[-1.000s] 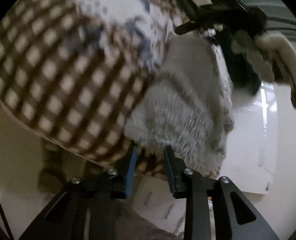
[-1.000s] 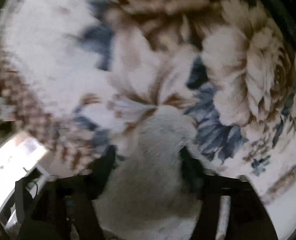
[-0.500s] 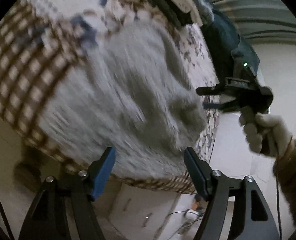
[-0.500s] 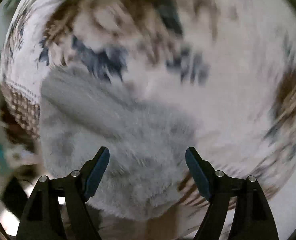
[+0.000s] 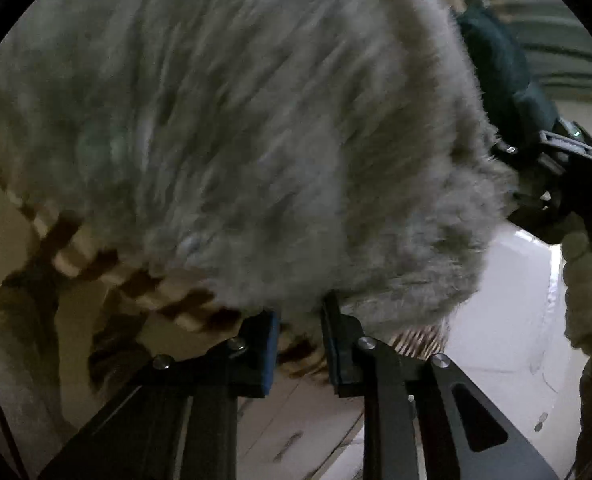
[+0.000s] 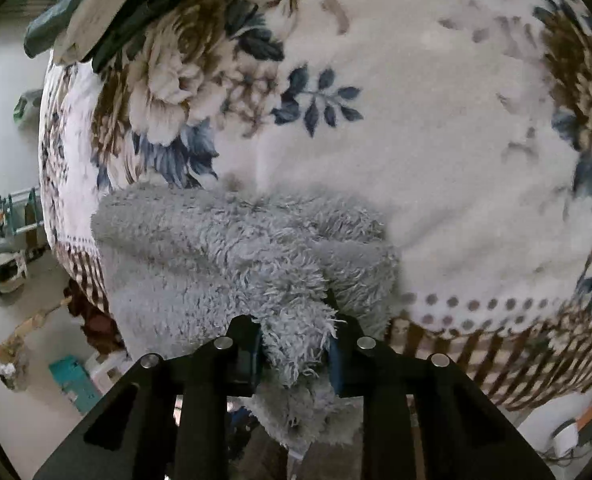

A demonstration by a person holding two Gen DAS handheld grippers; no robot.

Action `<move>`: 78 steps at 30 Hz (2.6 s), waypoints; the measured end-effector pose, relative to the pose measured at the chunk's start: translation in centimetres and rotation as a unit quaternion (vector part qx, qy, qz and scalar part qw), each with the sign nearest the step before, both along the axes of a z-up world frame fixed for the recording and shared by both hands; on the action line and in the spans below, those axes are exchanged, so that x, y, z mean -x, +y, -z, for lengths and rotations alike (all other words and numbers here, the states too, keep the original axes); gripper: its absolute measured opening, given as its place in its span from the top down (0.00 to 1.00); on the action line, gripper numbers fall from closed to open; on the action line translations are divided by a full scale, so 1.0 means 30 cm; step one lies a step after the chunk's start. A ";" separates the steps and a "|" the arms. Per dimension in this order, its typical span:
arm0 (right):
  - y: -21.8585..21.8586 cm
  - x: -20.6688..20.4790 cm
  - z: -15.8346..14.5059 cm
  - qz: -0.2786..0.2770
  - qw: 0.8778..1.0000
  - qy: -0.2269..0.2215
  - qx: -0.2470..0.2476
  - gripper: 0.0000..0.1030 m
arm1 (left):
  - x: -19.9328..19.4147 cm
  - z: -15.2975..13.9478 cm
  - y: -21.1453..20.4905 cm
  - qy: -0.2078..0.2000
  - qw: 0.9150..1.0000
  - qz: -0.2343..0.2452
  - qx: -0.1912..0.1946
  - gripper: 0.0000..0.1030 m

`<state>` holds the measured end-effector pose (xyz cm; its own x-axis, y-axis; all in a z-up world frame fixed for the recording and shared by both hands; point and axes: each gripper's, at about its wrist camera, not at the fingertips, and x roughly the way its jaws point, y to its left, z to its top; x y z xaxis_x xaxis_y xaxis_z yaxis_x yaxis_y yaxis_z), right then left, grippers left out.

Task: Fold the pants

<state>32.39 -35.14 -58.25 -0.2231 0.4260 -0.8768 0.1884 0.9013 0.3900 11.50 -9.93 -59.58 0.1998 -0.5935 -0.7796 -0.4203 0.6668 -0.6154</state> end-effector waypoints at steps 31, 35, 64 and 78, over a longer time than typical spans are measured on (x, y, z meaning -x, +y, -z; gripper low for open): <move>-0.182 0.760 0.170 0.435 0.869 0.019 -0.237 0.87 | -0.265 -0.313 0.363 -0.068 0.979 0.091 -0.168 0.30; -0.141 0.714 0.175 0.373 0.904 0.027 -0.207 0.77 | -0.295 -0.332 0.346 -0.075 0.977 0.109 -0.166 0.30; -0.089 0.441 0.014 0.211 0.966 -0.101 -0.108 0.13 | -0.508 -0.215 0.306 -0.089 0.978 0.182 -0.037 0.09; -0.018 0.482 0.367 0.226 0.944 -0.024 -0.240 0.01 | -0.624 0.075 0.288 -0.008 0.968 0.246 0.042 0.07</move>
